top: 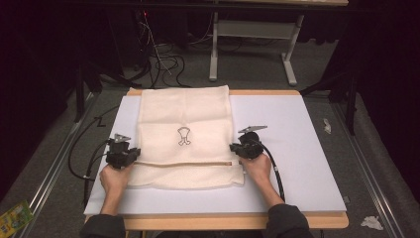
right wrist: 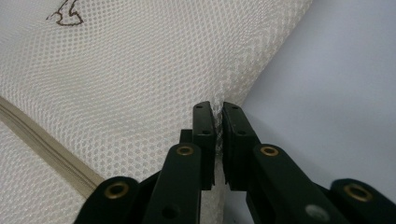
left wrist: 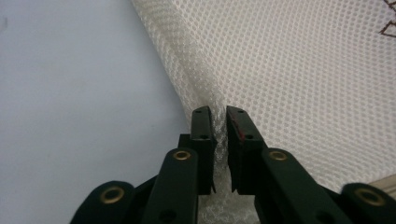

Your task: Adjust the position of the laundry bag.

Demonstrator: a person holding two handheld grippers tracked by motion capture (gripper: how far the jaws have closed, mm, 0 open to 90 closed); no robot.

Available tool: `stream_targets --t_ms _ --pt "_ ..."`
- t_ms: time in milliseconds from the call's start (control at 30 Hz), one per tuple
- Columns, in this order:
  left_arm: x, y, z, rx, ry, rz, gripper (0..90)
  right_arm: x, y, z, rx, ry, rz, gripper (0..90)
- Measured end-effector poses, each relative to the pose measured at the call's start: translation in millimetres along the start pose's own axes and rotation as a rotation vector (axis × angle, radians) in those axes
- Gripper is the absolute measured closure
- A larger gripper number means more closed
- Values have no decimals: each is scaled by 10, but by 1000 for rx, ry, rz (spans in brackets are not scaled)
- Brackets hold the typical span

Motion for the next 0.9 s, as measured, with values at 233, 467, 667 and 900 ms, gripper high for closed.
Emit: stream_targets --t_ms 233,467,667,900 --pt "-25 -30 20 -32 19 8 859 19 -3 55 -19 11 7 886" --pt "-115 -72 14 -64 52 10 863 -56 3 186 -54 18 10 888" --pt "-276 -119 -34 -75 95 -10 864 -141 70 343 -63 44 10 888" --pt "-474 -208 -49 -91 135 -32 864 -269 142 549 -89 69 -2 888"
Point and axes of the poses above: each handheld gripper's, and its own axes: z roughly backward along the jaws, y roughly out of its underside, x roughly to its left, the point moved 2 cm from there along -z, roughly forward along the jaws, and after that the axes turned 9 degrees about -y, right-handed, at the moved point
